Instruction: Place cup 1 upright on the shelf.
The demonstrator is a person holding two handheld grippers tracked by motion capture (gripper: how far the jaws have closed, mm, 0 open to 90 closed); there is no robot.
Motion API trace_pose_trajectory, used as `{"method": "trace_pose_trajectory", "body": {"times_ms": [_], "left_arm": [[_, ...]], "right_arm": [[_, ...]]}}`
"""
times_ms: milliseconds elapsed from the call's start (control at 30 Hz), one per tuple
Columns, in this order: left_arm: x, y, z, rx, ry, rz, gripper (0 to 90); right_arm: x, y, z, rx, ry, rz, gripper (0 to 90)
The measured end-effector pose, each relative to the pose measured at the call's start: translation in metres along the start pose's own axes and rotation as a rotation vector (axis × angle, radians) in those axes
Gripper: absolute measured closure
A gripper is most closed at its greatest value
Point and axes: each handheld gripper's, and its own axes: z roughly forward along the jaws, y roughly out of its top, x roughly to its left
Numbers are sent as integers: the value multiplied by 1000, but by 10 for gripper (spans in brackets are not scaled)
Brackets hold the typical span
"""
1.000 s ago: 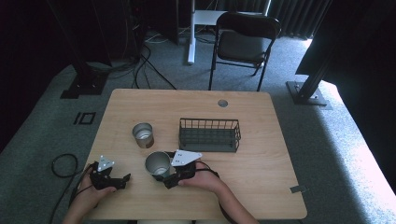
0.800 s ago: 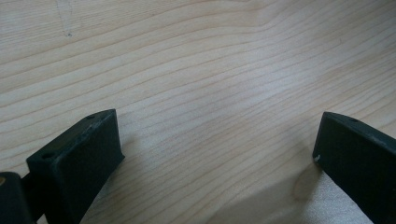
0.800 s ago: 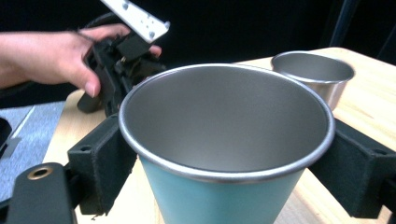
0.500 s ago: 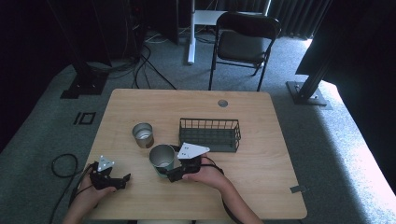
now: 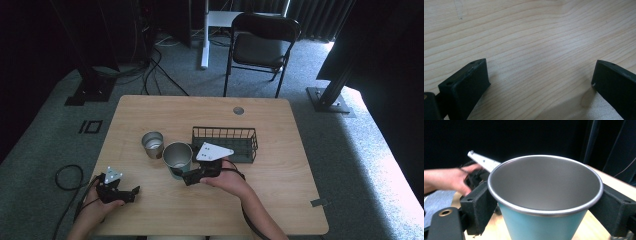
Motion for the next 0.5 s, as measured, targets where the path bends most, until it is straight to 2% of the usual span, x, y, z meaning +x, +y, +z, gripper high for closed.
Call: {"method": "trace_pose_trajectory", "body": {"times_ms": [333,500], "left_arm": [[0,0,0,0,0,0,16],[0,0,0,-1,1,-1,16]], "right_arm": [[-13,21,-19,-50,-56,1,124],[-24,29,-31,-64,-105,-3,124]]}}
